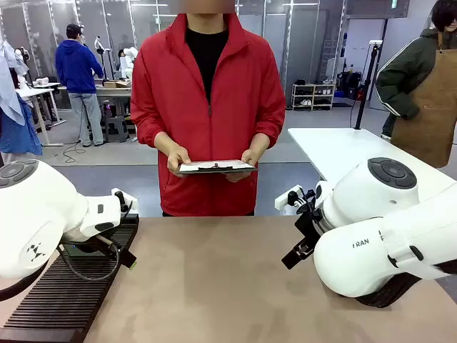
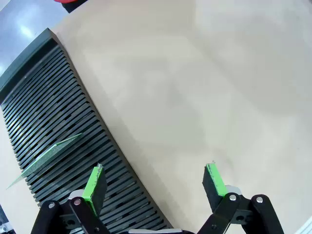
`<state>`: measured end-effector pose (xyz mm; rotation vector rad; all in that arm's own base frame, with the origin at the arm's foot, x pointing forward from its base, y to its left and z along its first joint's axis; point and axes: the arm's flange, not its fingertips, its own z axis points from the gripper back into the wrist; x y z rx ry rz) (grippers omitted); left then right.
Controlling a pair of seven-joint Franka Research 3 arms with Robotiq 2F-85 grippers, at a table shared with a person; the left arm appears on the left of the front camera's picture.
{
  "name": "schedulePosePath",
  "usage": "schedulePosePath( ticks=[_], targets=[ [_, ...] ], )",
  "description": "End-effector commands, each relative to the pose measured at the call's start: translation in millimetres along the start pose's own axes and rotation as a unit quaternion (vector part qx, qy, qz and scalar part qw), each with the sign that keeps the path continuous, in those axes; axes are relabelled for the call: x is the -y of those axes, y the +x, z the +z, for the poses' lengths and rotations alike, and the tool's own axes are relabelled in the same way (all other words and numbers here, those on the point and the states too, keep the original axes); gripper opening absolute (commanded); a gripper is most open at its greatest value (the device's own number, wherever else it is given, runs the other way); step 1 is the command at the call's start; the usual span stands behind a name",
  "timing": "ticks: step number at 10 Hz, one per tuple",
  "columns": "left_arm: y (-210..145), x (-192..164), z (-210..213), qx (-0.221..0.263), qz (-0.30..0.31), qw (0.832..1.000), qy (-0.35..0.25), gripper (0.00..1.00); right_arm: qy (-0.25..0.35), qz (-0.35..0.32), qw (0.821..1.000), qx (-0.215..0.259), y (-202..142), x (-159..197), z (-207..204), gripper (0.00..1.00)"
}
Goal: Inspect the PCB.
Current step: Pick up the Blank PCB and present it to the human.
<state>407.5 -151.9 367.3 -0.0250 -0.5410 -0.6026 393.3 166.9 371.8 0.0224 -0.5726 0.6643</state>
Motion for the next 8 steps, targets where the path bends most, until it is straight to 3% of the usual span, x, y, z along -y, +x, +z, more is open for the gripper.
schedulePosePath(
  ticks=[1,8],
  targets=[
    [0.4,0.6,0.5,0.001,-0.001,1.000,0.000,1.00,0.000,0.000,1.000,0.000,0.0,0.0,0.0,1.00],
    [0.4,0.6,0.5,0.001,-0.001,1.000,0.000,1.00,0.000,0.000,1.000,0.000,0.0,0.0,0.0,1.00]
  ],
)
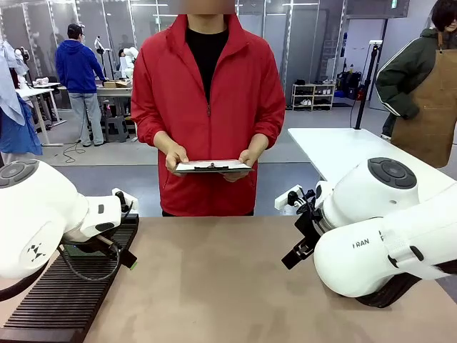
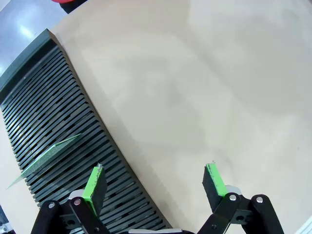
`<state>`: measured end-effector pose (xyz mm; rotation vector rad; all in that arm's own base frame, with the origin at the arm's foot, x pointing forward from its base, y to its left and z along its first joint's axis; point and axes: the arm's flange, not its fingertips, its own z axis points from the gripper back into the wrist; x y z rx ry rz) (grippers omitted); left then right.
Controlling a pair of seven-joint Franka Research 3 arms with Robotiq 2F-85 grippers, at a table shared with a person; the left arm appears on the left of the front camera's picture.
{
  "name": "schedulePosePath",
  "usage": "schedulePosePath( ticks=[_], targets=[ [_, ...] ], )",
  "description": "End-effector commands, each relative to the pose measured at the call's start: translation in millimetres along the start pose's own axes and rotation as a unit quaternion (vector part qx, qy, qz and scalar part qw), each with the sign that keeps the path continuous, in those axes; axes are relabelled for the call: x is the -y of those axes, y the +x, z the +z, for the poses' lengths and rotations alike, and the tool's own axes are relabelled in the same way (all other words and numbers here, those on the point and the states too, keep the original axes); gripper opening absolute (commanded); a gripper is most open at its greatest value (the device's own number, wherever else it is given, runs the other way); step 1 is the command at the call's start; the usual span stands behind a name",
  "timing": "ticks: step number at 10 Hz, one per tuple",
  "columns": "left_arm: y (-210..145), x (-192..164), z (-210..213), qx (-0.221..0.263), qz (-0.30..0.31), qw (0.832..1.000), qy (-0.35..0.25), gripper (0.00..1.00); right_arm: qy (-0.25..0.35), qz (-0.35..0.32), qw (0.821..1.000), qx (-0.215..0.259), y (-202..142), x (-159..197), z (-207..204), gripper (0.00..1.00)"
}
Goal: Inspect the PCB.
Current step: Pick up the Blank PCB and present it to the human.
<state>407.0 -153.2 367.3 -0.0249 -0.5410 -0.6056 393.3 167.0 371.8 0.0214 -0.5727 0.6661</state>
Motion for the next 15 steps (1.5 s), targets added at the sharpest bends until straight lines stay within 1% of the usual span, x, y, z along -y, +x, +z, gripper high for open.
schedulePosePath(
  ticks=[1,2,3,4,5,6,7,8,9,10,11,12,13,14,15],
  targets=[
    [0,-1,1,0.001,0.001,1.000,0.000,1.00,0.000,-0.001,1.000,0.000,0,0,0,1.00],
    [0,0,0,0.000,0.000,1.000,0.000,1.00,0.000,0.000,1.000,0.000,0,0,0,1.00],
    [7,-5,22,-0.024,-0.006,1.000,0.004,1.00,0.005,-0.012,1.000,0.006,15,7,31,1.00],
    [12,-12,43,-0.038,-0.001,0.999,-0.032,1.00,0.029,-0.028,0.999,0.001,23,14,54,1.00],
    [15,-20,61,-0.054,0.006,0.997,-0.054,1.00,0.051,-0.037,0.998,-0.017,26,21,71,1.00],
    [15,-31,78,-0.064,0.019,0.994,-0.087,1.00,0.087,-0.054,0.994,-0.027,28,31,88,1.00],
    [13,-43,91,-0.065,0.043,0.989,-0.125,1.00,0.105,-0.079,0.991,-0.032,26,45,103,1.00],
    [5,-56,103,-0.052,0.069,0.980,-0.177,1.00,0.150,-0.112,0.982,-0.040,18,58,116,1.00],
    [-6,-70,116,-0.023,0.085,0.965,-0.245,1.00,0.180,-0.151,0.971,-0.044,5,74,125,1.00],
    [-26,-84,132,-0.007,0.105,0.949,-0.297,1.00,0.239,-0.181,0.953,-0.038,-16,89,139,1.00],
    [-46,-99,143,0.024,0.132,0.926,-0.354,1.00,0.287,-0.206,0.935,-0.025,-38,105,147,1.00],
    [-70,-113,150,0.040,0.157,0.899,-0.407,1.00,0.345,-0.231,0.910,0.000,-65,121,154,1.00],
    [-105,-132,162,0.078,0.193,0.865,-0.457,1.00,0.398,-0.265,0.878,0.024,-103,135,162,1.00],
    [-128,-146,168,0.110,0.222,0.849,-0.466,1.00,0.430,-0.278,0.858,0.047,-127,146,165,1.00],
    [-161,-162,178,0.139,0.254,0.834,-0.471,1.00,0.449,-0.297,0.840,0.073,-153,156,169,1.00]
  ],
)
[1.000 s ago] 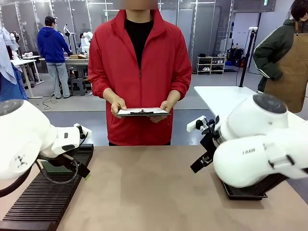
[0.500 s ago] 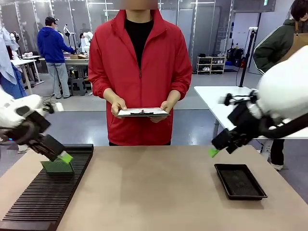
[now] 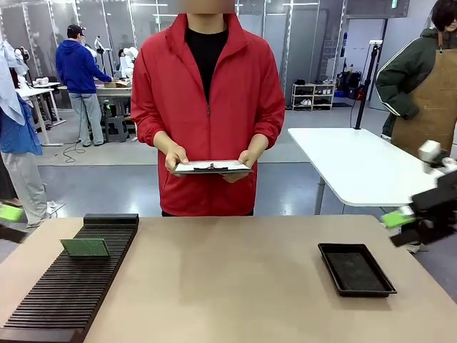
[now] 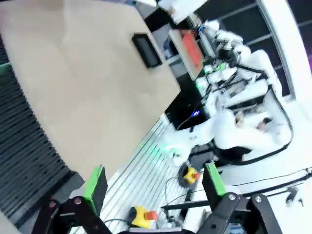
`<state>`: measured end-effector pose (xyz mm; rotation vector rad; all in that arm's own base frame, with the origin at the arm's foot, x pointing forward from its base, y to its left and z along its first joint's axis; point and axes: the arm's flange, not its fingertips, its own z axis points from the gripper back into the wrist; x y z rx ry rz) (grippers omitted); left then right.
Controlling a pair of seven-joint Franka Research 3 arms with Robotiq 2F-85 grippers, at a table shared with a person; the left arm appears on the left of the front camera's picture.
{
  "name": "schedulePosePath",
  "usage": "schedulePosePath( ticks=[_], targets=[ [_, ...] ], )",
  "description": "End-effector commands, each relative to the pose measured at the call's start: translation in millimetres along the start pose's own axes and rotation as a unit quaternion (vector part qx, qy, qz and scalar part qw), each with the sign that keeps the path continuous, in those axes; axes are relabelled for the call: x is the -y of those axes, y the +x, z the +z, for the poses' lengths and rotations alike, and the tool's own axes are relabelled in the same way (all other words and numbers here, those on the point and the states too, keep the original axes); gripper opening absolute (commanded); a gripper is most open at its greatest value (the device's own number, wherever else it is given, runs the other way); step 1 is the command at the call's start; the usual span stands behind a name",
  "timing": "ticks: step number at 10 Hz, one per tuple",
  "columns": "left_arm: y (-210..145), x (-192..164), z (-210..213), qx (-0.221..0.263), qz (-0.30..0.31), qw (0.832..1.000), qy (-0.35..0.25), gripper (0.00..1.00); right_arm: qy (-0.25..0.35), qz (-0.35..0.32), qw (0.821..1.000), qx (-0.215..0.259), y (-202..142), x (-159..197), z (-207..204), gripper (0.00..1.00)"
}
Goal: Inspect the PCB.
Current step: Pick up the Blank PCB and present it to the human.
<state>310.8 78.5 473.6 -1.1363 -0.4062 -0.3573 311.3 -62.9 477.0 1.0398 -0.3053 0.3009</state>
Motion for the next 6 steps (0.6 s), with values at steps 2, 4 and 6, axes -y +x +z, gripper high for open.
schedulePosePath(
  ticks=[2,4,6],
  targets=[
    [-68,-39,83,0.132,0.072,0.989,-0.017,1.00,0.057,-0.042,0.993,0.091,-46,41,40,1.00],
    [-122,-63,132,0.236,0.120,0.964,-0.016,1.00,0.062,-0.076,0.983,0.153,-83,62,67,1.00],
    [-152,-68,151,0.283,0.119,0.952,-0.010,1.00,0.068,-0.092,0.972,0.206,-110,75,86,1.00]
  ],
)
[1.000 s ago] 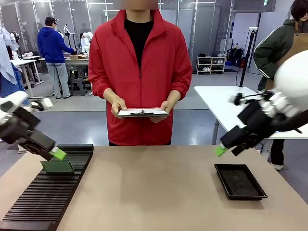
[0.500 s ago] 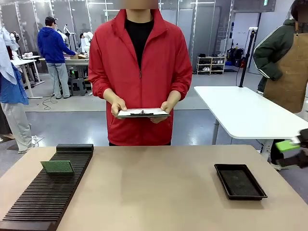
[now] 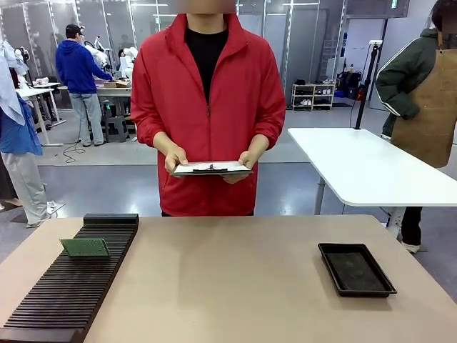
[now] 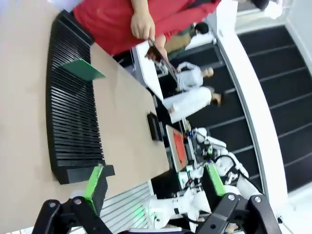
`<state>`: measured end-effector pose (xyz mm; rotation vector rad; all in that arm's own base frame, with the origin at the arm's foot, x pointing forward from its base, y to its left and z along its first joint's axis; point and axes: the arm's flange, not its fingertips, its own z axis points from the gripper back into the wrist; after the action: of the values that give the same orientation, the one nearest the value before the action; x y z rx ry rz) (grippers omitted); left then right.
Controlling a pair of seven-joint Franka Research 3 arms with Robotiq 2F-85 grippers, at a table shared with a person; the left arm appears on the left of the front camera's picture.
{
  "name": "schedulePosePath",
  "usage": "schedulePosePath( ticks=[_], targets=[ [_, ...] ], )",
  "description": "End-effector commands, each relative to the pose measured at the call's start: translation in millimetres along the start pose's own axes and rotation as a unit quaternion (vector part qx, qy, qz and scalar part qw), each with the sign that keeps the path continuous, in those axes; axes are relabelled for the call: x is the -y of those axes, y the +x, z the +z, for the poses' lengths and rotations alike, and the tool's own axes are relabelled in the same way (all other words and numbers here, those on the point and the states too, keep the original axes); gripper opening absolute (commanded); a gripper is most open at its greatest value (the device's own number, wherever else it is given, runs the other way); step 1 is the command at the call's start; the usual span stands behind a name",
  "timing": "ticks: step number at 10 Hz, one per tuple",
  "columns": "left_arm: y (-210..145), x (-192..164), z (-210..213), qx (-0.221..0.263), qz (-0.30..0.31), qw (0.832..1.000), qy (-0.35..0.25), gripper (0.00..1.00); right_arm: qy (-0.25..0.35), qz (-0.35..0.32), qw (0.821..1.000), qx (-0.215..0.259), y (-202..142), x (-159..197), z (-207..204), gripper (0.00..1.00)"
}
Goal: Inspect the PCB.
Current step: Pick up the Blank PCB and present it to the human.
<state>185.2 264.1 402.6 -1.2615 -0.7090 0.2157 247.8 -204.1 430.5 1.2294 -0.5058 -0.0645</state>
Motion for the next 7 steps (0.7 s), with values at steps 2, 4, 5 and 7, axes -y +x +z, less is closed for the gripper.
schedulePosePath(
  ticks=[2,4,5,7],
  targets=[
    [-9,1,5,0.031,-0.011,0.999,-0.007,1.00,0.011,0.004,0.999,0.042,-37,3,-4,1.00],
    [-9,0,2,0.030,-0.028,0.999,-0.007,1.00,0.009,0.001,0.999,0.045,-33,6,-11,1.00],
    [-7,-6,17,0.036,0.001,0.999,0.003,1.00,0.002,-0.011,0.999,0.043,-14,9,26,1.00],
    [-7,-6,17,0.036,0.001,0.999,0.003,1.00,0.002,-0.011,0.999,0.043,-14,9,26,1.00]
  ],
)
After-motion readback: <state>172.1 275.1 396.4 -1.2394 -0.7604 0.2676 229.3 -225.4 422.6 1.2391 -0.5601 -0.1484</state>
